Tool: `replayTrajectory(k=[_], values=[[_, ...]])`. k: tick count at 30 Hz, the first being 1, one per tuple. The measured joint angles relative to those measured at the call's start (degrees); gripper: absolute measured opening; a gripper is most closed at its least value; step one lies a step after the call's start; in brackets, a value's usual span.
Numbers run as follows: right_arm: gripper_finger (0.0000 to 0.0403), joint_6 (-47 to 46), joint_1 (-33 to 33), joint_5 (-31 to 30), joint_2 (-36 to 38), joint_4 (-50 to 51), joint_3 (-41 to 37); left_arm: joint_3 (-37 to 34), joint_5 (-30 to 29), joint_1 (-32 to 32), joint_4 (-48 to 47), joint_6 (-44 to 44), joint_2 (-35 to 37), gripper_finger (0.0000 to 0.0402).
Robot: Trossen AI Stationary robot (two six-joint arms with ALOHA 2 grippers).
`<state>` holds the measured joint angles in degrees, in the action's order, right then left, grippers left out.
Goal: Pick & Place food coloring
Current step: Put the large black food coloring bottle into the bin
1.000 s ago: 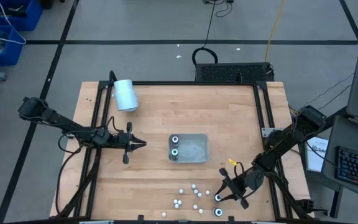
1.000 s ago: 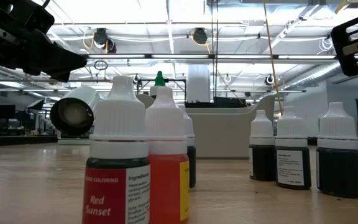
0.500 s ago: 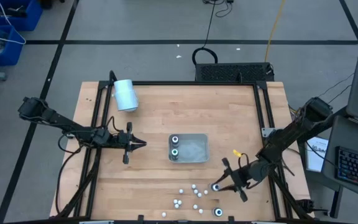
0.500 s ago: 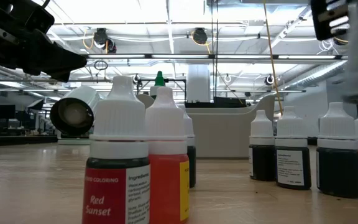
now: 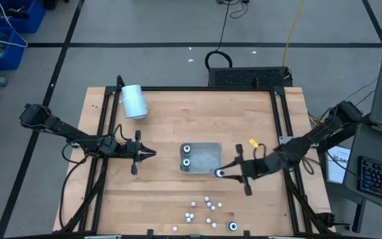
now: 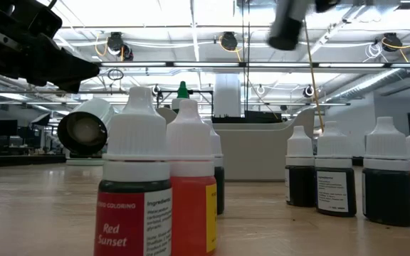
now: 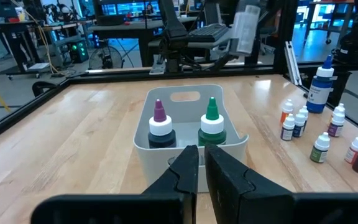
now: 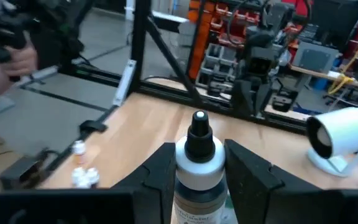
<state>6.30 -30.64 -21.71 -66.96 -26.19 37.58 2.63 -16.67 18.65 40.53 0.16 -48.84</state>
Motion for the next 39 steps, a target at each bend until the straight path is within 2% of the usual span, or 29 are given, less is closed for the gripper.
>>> replayTrajectory(k=[6,10,20,29,32,39], values=[[0.0109,-2.01,7.25,0.94,-8.91,1.37,8.27,0.0,-0.44,0.01,0.04,0.02,-0.02,0.0037],[0.0104,-4.07,10.96,0.85,-13.46,0.98,11.03,0.0,-0.44,0.0,0.02,0.04,-0.02,0.0037],[0.0106,-9.59,16.4,0.78,-20.45,0.78,11.06,0.0,-0.42,0.0,-0.11,-0.15,-0.02,0.0037],[0.011,-13.06,17.6,0.17,-22.11,1.43,10.99,0.0,-0.42,0.0,-0.07,-0.26,-0.02,0.0037],[0.0105,-13.14,17.56,-2.41,-23.04,1.19,10.64,0.0,-0.42,0.02,-0.02,-0.28,-0.02,0.0037],[0.0108,-14.51,18.47,-2.31,-23.95,-5.26,6.87,0.0,-0.39,0.01,-0.07,-0.35,-0.02,0.0037]])
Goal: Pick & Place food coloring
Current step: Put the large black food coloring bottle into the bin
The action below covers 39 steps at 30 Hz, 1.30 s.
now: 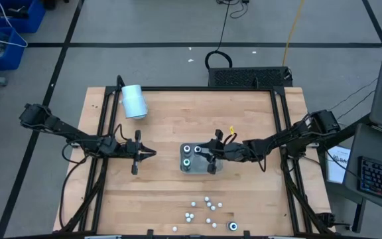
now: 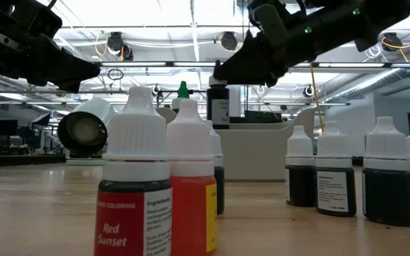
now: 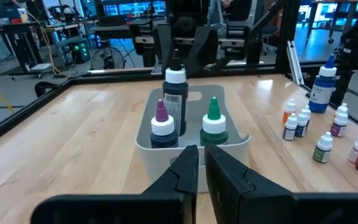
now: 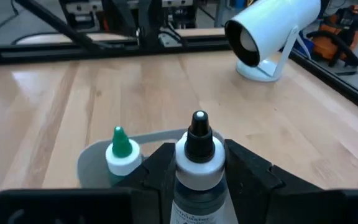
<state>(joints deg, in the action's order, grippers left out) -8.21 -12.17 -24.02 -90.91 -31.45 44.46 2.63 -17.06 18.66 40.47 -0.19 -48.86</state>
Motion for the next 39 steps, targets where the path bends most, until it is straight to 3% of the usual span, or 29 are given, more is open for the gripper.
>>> replayTrajectory(k=[29,39], values=[[0.0108,-3.12,1.86,0.12,-9.9,-7.0,-0.4,0.0,0.0,-0.01,-0.02,-0.85,0.0,0.0037],[0.0146,-1.42,1.6,0.27,-9.86,-7.27,-0.38,0.0,0.0,0.0,-0.04,-0.32,0.0,0.0037]])
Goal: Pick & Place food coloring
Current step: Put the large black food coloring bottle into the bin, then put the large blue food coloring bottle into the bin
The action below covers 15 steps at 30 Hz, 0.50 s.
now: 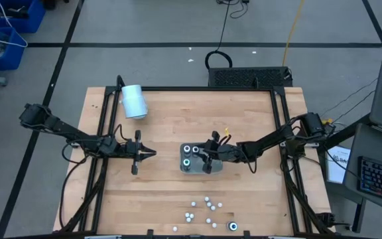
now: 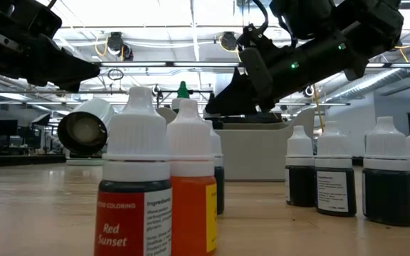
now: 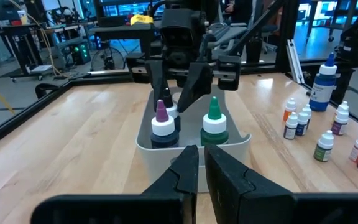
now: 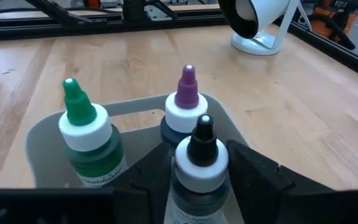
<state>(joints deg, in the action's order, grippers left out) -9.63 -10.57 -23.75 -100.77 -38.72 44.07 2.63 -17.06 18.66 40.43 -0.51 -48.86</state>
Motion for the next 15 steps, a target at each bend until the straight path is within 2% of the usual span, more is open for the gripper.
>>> replayTrajectory(k=[10,15], values=[[0.0219,2.14,-0.02,-0.07,0.15,-2.42,-0.07,0.0,0.0,0.01,-0.01,1.07,0.0,0.0037],[0.0242,6.68,-0.02,-0.19,4.68,-2.07,-0.09,0.0,0.0,0.01,-0.01,1.03,0.0,0.0037]])
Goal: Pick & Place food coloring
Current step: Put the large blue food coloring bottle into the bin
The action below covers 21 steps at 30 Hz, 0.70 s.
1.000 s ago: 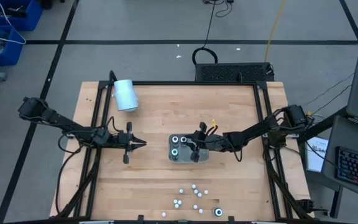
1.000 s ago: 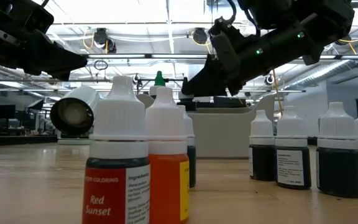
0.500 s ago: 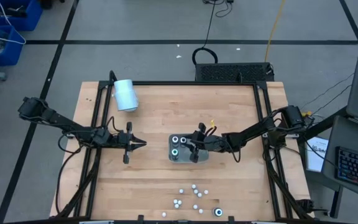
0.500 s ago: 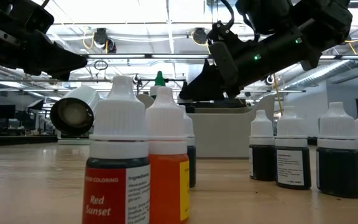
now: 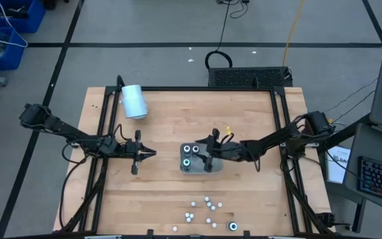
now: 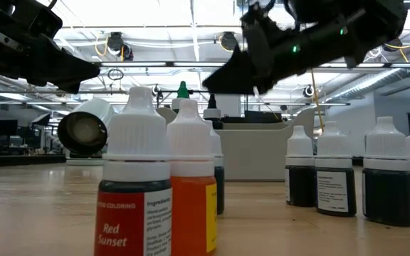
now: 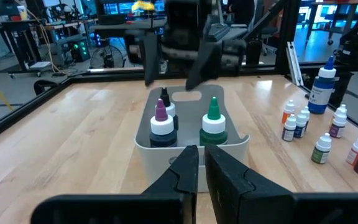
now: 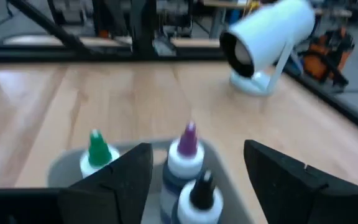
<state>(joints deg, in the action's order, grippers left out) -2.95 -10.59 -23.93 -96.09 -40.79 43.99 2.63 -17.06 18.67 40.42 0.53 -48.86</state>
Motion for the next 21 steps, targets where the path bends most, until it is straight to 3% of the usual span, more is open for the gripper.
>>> replayTrajectory(k=[5,8,11,17,21], values=[[0.0249,3.74,-1.99,1.21,10.36,5.62,0.0,0.0,0.0,-0.01,-0.02,-0.01,0.0,0.0037],[0.0246,6.62,-5.7,3.17,16.78,11.11,0.32,0.0,0.01,-0.02,-0.02,-0.01,0.0,0.0037],[0.0245,7.01,-10.66,0.88,21.17,18.53,2.25,0.0,0.0,0.0,-0.02,-0.01,0.01,0.0037],[0.0245,7.15,-20.27,-11.18,23.01,29.8,7.22,0.0,0.0,-0.02,-0.02,-0.01,0.01,0.0037],[0.0245,7.42,-24.35,-9.46,23.78,31.15,7.3,0.0,0.0,-0.01,0.0,-0.01,0.02,0.0037]])
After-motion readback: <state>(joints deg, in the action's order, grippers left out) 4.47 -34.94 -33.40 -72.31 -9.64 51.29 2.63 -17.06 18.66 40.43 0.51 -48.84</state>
